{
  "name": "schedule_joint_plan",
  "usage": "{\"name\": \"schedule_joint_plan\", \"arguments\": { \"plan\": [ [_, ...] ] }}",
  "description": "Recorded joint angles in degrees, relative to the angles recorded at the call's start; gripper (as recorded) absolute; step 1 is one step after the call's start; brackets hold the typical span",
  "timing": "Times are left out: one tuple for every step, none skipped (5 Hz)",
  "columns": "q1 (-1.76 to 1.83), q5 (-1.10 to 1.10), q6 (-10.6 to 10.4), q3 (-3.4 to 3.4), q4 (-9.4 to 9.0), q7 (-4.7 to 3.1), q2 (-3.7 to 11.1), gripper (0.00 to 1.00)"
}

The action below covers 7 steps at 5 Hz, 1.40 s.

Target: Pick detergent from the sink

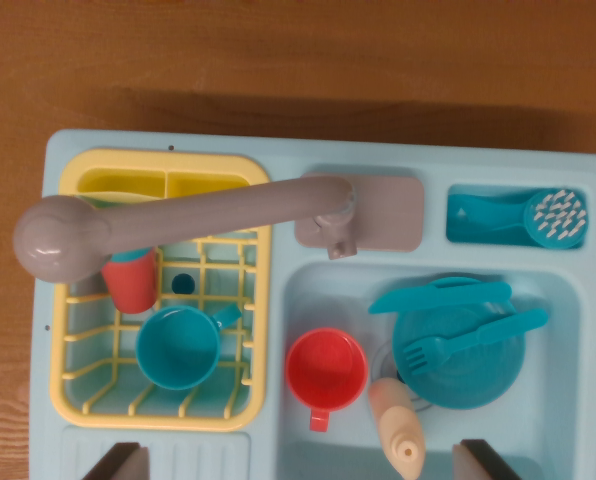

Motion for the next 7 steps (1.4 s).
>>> {"name": "schedule_joint_plan", "arguments": {
  "plan": [
    [0.02, -0.01, 0.02, 0.02, 0.07, 0.07, 0.03, 0.0],
    [0.02, -0.01, 0.02, 0.02, 0.07, 0.07, 0.03, 0.0],
    [0.01, 0.0, -0.03, 0.02, 0.02, 0.05, 0.04, 0.0],
    [0.01, 0.0, -0.03, 0.02, 0.02, 0.05, 0.04, 0.0],
    [-0.03, 0.04, -0.46, -0.04, -0.41, -0.18, 0.08, 0.0],
    [-0.03, 0.04, -0.46, -0.04, -0.41, -0.18, 0.08, 0.0],
    [-0.11, 0.13, -1.24, -0.14, -1.2, -0.59, 0.15, 0.0]
  ]
}}
